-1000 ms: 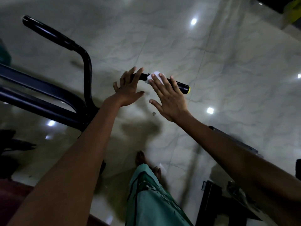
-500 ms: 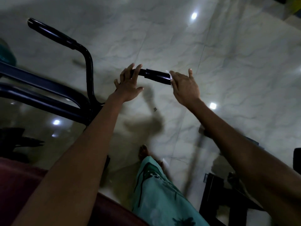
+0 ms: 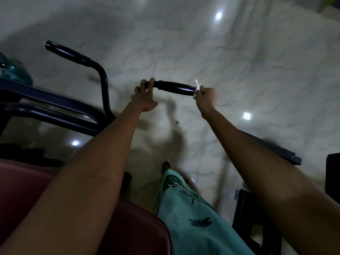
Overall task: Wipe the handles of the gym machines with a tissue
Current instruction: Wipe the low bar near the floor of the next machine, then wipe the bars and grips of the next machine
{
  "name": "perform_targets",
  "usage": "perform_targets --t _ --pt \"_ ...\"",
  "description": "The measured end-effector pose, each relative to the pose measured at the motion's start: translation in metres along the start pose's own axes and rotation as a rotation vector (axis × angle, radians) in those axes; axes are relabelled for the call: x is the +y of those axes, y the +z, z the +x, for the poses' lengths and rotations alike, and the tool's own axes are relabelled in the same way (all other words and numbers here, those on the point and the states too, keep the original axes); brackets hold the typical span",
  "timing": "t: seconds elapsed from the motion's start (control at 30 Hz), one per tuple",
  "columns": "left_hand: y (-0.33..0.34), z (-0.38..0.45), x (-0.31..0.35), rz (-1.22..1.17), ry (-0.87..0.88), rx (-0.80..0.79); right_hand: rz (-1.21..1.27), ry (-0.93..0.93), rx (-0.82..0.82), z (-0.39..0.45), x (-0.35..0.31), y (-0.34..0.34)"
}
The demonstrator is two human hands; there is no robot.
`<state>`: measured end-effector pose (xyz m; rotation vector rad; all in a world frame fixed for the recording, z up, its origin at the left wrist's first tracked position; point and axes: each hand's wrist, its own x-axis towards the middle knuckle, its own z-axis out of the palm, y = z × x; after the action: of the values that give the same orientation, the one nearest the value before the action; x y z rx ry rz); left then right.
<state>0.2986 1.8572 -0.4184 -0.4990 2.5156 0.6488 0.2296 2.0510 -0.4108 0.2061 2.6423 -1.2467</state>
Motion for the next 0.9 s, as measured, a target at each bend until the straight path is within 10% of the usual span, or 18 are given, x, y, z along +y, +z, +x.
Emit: perform_targets --t 0.3,0.9 --pt "-0.012 -0.039 0.031 -0.027 -0.108 -0.05 0.071 0.084 -0.198 -0.01 -0.016 -0.05" --pt "-0.047 -0.119 0.17 0.122 0.243 0.013 -0.099 -0.173 -0.218 -0.033 -0.021 -0.208"
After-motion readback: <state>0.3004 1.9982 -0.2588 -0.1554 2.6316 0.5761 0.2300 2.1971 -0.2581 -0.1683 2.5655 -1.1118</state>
